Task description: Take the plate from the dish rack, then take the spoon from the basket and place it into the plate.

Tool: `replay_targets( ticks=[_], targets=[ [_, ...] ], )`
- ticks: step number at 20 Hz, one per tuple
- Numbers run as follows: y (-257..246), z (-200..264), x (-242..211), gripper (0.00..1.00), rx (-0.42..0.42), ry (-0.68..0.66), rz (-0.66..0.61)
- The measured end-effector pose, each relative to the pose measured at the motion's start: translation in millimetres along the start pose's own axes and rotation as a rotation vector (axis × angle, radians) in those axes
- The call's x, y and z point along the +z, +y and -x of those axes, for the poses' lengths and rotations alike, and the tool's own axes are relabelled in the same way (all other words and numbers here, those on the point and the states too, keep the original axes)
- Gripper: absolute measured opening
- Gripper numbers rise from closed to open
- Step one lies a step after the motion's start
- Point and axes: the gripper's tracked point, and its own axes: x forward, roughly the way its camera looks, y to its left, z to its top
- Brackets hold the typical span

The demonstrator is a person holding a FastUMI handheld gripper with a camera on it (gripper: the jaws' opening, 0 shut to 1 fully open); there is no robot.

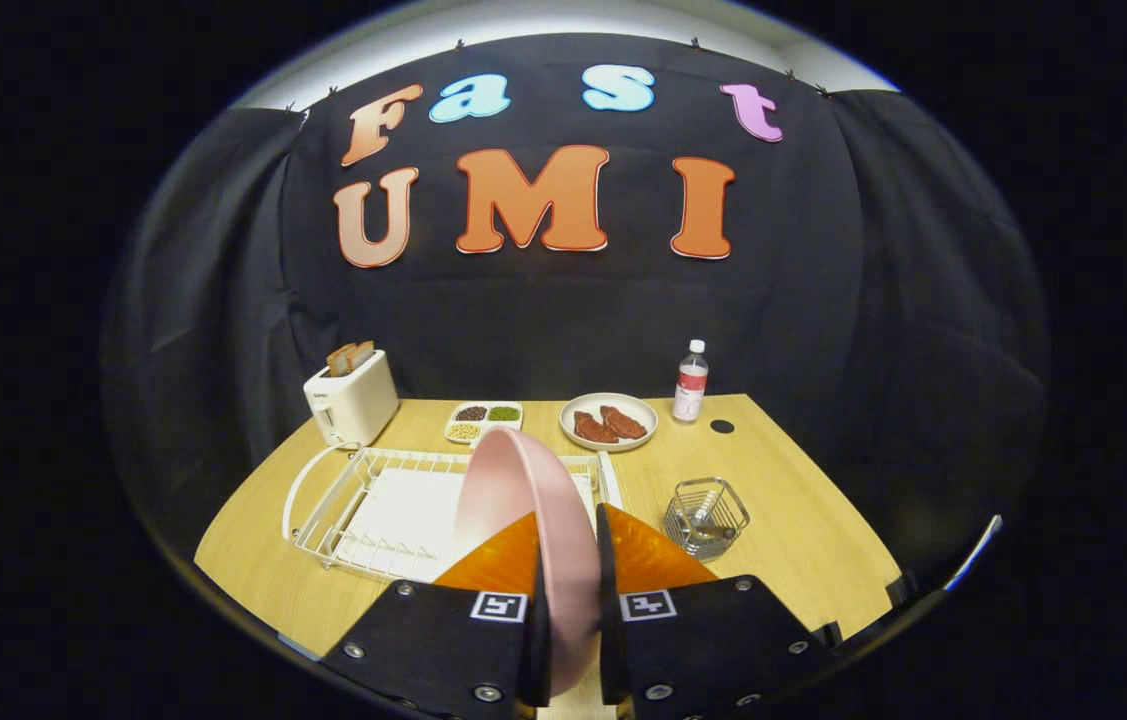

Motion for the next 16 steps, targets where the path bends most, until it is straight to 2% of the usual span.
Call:
replay_targets(
  ticks=[2, 8, 12, 16],
  targets=[
    [2.2, 15.1, -21.6, 0.19, 0.033, 0.005, -0.018],
    [9.8, 36.6, -98.8, 0.19, 0.132, 0.071, -0.202],
    [17.8, 30.0, -147.6, 0.19, 0.179, 0.132, -0.313],
    [31.7, 12.3, -179.9, 0.19, 0.219, 0.153, -0.501]
  ],
)
